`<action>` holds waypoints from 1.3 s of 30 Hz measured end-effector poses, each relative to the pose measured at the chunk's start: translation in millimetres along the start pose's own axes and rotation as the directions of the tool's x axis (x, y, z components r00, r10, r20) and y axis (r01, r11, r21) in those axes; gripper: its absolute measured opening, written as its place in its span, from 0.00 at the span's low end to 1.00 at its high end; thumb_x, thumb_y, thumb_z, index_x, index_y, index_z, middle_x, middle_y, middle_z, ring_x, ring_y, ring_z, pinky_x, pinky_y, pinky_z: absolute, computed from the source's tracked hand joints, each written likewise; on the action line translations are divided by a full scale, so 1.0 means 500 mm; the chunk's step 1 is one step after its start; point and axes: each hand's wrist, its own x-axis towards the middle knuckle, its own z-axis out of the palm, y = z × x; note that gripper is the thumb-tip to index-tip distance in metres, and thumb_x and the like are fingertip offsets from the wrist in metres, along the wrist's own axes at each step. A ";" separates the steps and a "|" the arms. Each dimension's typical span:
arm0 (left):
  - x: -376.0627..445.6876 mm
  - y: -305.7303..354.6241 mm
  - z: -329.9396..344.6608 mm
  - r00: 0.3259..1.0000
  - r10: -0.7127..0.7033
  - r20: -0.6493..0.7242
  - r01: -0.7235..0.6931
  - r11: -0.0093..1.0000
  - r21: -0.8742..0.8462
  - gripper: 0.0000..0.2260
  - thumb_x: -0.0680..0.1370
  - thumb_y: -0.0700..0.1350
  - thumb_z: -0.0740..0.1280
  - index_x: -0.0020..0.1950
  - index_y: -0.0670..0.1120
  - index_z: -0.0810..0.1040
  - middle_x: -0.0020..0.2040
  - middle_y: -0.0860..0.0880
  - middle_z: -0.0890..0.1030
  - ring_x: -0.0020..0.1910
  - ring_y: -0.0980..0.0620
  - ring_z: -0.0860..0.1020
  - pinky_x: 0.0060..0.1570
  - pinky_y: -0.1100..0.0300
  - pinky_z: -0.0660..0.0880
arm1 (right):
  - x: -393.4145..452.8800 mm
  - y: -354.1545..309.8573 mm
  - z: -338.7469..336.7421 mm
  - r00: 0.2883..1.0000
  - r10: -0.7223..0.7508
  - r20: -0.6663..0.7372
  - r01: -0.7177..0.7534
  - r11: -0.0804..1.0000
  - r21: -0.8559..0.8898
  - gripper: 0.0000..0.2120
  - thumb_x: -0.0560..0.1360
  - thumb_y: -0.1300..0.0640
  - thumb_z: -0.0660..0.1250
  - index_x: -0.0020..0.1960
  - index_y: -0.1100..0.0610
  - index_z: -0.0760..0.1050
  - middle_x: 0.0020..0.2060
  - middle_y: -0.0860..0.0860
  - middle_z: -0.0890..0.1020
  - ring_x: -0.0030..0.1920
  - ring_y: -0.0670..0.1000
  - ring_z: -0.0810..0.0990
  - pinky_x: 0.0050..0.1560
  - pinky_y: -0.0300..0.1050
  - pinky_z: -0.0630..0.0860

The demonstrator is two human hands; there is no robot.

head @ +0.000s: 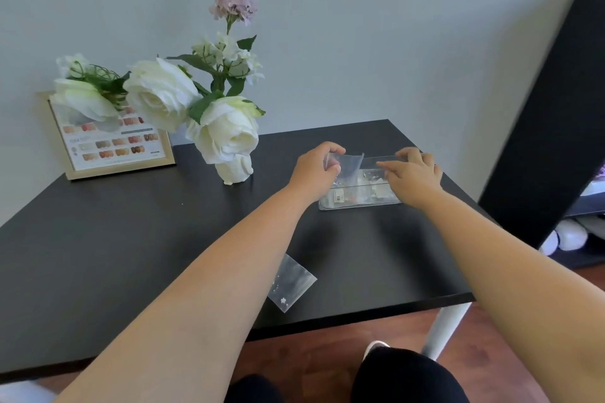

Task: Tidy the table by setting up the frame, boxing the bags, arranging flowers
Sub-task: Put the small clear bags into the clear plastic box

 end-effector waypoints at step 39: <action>-0.185 -0.089 -0.174 0.765 -0.271 0.584 0.009 0.911 0.411 0.16 0.64 0.54 0.81 0.41 0.53 0.76 0.44 0.57 0.78 0.42 0.57 0.75 0.40 0.57 0.71 | -0.044 -0.003 0.021 0.978 0.201 0.056 -0.205 0.878 0.432 0.22 0.79 0.51 0.50 0.69 0.48 0.73 0.75 0.49 0.65 0.74 0.59 0.56 0.70 0.58 0.56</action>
